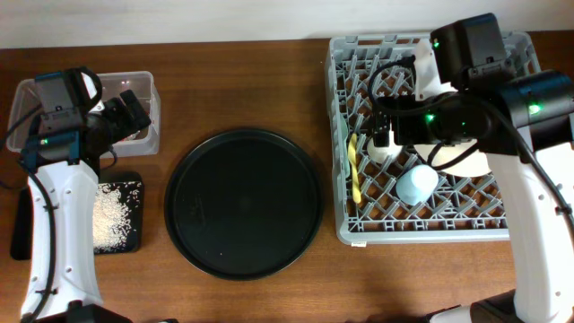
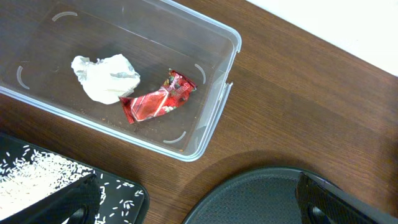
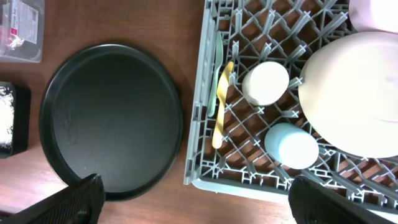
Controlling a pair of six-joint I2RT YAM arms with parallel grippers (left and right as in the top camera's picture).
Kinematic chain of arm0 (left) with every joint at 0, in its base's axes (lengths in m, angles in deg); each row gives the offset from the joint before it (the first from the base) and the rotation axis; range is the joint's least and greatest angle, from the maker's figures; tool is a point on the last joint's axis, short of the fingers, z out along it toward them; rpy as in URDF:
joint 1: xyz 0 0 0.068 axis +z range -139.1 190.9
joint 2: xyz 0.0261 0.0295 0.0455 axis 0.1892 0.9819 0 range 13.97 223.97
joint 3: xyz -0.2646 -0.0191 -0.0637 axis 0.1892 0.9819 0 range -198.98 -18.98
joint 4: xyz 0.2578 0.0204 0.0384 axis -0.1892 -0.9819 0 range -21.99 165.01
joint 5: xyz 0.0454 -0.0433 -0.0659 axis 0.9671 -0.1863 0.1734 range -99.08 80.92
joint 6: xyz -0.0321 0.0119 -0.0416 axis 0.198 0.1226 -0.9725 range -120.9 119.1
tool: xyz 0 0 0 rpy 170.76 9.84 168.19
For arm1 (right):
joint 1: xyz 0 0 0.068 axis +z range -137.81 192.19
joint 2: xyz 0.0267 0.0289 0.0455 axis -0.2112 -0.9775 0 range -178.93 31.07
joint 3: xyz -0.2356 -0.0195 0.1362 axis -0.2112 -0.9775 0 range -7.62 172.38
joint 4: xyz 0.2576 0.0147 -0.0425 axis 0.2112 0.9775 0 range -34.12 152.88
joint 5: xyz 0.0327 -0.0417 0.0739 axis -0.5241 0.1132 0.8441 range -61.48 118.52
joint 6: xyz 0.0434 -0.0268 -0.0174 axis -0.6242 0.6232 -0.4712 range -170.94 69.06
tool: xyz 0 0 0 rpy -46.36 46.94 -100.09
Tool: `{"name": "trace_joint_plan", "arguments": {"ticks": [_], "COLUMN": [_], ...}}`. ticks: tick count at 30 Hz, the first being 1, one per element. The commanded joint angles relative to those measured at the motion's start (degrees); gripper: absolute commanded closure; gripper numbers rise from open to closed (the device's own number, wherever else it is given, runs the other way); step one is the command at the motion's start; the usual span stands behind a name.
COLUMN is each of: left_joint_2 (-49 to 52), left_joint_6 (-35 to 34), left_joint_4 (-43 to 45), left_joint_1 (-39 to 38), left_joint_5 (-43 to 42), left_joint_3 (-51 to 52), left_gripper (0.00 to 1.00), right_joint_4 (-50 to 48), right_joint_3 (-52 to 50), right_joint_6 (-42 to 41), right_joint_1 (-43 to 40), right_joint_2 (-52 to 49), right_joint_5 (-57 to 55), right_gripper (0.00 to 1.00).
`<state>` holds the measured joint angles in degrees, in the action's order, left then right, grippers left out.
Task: Sort waste into correct bins and load items into the dishwasher rack
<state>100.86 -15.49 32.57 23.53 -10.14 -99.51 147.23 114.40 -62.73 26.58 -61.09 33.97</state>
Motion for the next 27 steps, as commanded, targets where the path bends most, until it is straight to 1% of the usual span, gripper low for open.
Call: {"name": "trace_joint_plan", "arguments": {"ticks": [1, 3, 5, 9, 10, 11, 15, 18, 20, 22, 23, 25, 27], "left_joint_2": [-0.24, -0.24, -0.24, -0.24, -0.24, -0.24, -0.24, -0.24, -0.24, -0.24, -0.24, -0.24, -0.24], "left_joint_6": [0.07, 0.07, 0.07, 0.07, 0.07, 0.04, 0.07, 0.07, 0.07, 0.07, 0.04, 0.04, 0.04], "left_joint_4": [0.11, 0.11, 0.11, 0.11, 0.11, 0.11, 0.13, 0.13, 0.11, 0.11, 0.11, 0.11, 0.11], "left_joint_1": [0.2, 0.2, 0.2, 0.2, 0.2, 0.2, 0.2, 0.2, 0.2, 0.2, 0.2, 0.2, 0.2], "left_joint_5": [0.0, 0.0, 0.0, 0.0, 0.0, 0.0, 0.0, 0.0, 0.0, 0.0, 0.0, 0.0, 0.0], "left_joint_3": [-0.74, -0.74, -0.74, -0.74, -0.74, -0.74, -0.74, -0.74, -0.74, -0.74, -0.74, -0.74, -0.74], "left_gripper": [0.01, 0.01, 0.01, 0.01, 0.01, 0.01, 0.01, 0.01, 0.01, 0.01, 0.01, 0.01, 0.01], "right_joint_4": [-4.83, -13.16, -17.62, -18.32, -18.32, -18.34, -20.72, -26.03, -32.48, -39.85, -42.66, -48.63, -55.25], "right_joint_3": [0.04, 0.04, 0.04, -0.48, -2.32, -3.76, -20.13, -38.42, -52.41, -63.56, -67.34, -74.51, -80.89], "right_joint_6": [-0.11, -0.04, 0.94, 1.25, 1.25, 1.25, 1.22, 1.2, 1.18, 1.2, 1.2, 1.18, 0.7], "right_joint_1": [-0.17, -0.17, -0.17, -0.17, -0.17, -0.2, -0.33, -2.62, -6.14, -9.6, -10.78, -12.59, -13.73], "right_joint_2": [6.27, 12.17, 18.71, 30.08, 34.75, 37.29, 55.06, 70.23, 80.41, 87.03, 88.85, 91.54, 91.86], "right_joint_5": [-0.11, -0.13, -0.15, -3.91, -4.46, -4.52, -5.79, -5.75, -5.73, -5.77, -5.77, -5.75, -5.73], "right_gripper": [0.02, 0.02, 0.02, 0.02, 0.02, 0.02, 0.02, 0.02, 0.02, 0.02, 0.02, 0.02, 0.02]}}
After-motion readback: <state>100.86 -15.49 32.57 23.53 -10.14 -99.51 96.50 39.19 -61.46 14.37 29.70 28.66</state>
